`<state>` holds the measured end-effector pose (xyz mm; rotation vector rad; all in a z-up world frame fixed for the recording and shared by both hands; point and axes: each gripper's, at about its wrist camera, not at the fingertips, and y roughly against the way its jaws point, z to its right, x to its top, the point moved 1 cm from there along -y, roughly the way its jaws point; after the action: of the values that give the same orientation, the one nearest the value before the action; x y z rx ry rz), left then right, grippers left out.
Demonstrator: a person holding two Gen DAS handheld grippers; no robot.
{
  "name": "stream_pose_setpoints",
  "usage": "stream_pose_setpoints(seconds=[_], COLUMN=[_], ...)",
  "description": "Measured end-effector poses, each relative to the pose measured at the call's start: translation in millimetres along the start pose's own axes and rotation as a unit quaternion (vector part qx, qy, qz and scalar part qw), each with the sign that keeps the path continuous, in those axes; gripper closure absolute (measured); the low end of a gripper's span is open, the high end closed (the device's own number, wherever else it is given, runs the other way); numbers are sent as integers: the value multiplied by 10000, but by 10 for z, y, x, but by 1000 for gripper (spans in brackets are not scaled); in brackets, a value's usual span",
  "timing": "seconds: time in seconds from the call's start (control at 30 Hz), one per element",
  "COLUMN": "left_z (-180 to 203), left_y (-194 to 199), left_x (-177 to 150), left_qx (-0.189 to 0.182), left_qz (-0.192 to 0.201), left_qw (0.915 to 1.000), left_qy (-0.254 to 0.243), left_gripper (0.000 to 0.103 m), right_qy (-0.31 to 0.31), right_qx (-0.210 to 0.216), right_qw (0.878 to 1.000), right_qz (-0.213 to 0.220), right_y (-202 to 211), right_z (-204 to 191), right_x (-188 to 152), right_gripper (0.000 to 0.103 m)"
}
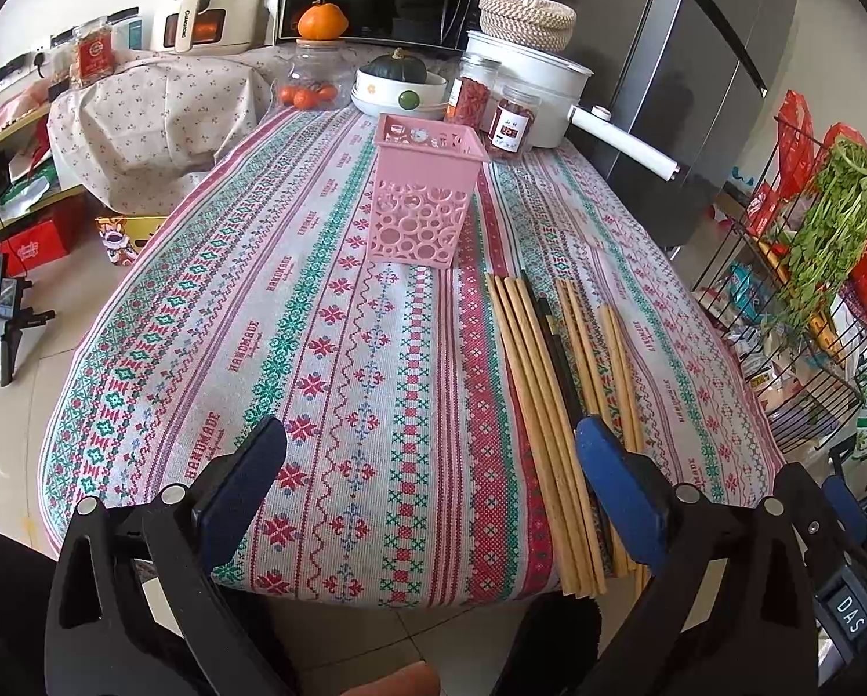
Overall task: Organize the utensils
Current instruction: 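Lower the left and right grippers onto the bamboo chopstick pile, then close the left gripper on one chopstick while the right gripper grasps another chopstick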
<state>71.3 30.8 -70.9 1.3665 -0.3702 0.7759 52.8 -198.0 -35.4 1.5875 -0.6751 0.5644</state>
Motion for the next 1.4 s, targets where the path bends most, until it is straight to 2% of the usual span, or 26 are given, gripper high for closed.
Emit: stream_pose_setpoints(seconds=[0.13, 0.27, 0.37, 0.43, 0.5, 0.53, 0.6, 0.73, 0.87, 0.93, 1.07, 1.2, 1.27, 1.4], left_z=[57, 176, 250, 251, 223, 179, 122, 177, 274, 316, 362, 486, 590, 696], left_y=[-32, -116, -326, -536, -754, -881, -1038, -1238, -1396, -1493, -1614, -1698, -1729, -1693], left_x=[56, 240, 376, 453, 495, 524, 587, 743, 818, 824, 830, 835, 833, 806], left_qx=[55, 73, 133, 296, 429, 343, 228, 311, 382, 559, 744, 1001, 983, 786], left_qz=[-85, -292, -730, -1189, -1707, -1979, -2261, -2288, -2399, -2428, -2377, -2393, -2367, -2341], left_qw=[9999, 9988, 9961, 9916, 9840, 9796, 9735, 9725, 9696, 9682, 9683, 9658, 9662, 9672], left_qy=[-126, -378, -468, -414, -284, -63, 255, 291, 302, 237, 166, -75, -261, -603], left_gripper=[7, 7, 7, 7, 9, 14, 21, 32, 34, 40, 41, 42, 50, 82], right_qy=[32, -39, -183, -328, -578, -691, -847, -1034, -1059, -1017, -1327, -1235, -1116, -954], right_qx=[-15, 87, 317, 595, 933, 1104, 1341, 1457, 1271, 1124, 1266, 1145, 1058, 896], right_qw=[9999, 9992, 9965, 9913, 9797, 9724, 9596, 9474, 9537, 9556, 9433, 9497, 9522, 9535], right_qz=[-126, -388, -758, -1126, -1675, -1935, -2324, -2657, -2511, -2527, -2767, -2640, -2641, -2714], right_y=[-24, -115, -270, -414, -645, -760, -962, -1283, -1487, -1587, -1711, -1669, -1682, -1817], right_z=[-17, 9, 42, 58, 73, 68, 35, -35, -18, 40, 186, 199, 171, 117], right_x=[10, 177, 381, 510, 655, 714, 796, 919, 949, 921, 883, 940, 940, 905], right_gripper=[7, 7, 7, 7, 7, 7, 7, 7, 7, 7, 7, 7, 7, 7])
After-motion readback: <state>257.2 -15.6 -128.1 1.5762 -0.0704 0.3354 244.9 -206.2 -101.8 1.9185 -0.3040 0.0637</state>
